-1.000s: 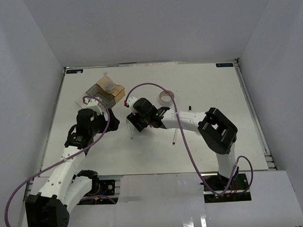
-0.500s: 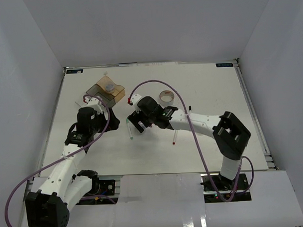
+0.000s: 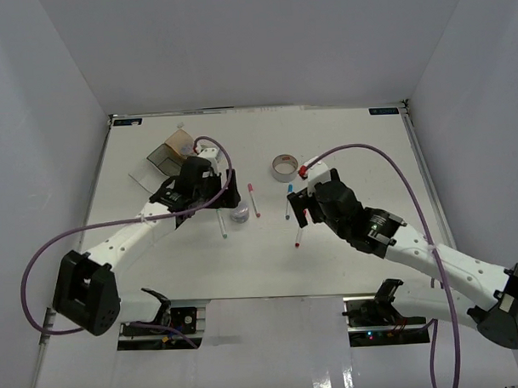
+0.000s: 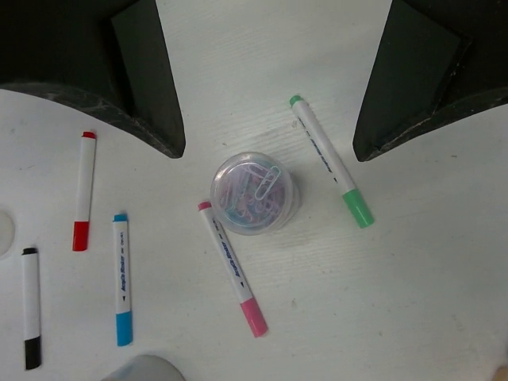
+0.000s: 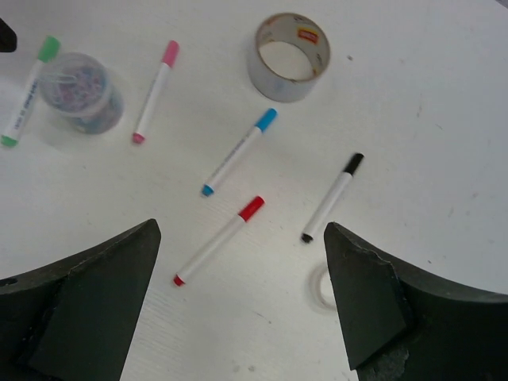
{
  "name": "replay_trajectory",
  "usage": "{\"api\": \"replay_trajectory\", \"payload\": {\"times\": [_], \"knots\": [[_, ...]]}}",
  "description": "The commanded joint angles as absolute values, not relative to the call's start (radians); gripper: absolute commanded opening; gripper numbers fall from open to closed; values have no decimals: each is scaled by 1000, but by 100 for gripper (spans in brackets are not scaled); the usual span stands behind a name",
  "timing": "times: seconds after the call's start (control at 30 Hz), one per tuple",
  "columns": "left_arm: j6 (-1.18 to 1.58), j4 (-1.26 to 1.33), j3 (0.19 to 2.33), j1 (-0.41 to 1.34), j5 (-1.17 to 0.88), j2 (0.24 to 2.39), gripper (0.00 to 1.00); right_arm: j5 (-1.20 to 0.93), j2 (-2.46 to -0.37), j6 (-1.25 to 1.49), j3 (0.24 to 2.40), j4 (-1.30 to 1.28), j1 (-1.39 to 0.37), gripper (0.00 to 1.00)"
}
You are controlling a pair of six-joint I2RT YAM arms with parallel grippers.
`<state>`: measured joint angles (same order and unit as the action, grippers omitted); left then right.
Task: Sort the stationery into containers
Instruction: Pick up the stationery from the center of the board.
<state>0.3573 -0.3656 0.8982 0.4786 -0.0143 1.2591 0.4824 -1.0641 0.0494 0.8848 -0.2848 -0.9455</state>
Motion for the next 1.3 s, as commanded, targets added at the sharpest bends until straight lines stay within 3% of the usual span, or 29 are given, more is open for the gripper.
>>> {"api": "replay_trajectory", "payload": {"times": [0.0,0.3,0.63,0.97,1.27], "knots": [[370,-377,972,535,116,1360,98,587,-919,101,804,-328,-919,90],[362,-406,1065,650,204,1543,98,620,-680,207,621,-379,-896,90],[379,-430,1083,695,253,1640,94,632,-650,210,606,-387,-888,90],[391,-437,1101,701,264,1651,76,623,-646,219,600,-387,-888,90],[393,-439,1118,701,249,1640,52,615,-647,221,600,-387,-888,90]]}}
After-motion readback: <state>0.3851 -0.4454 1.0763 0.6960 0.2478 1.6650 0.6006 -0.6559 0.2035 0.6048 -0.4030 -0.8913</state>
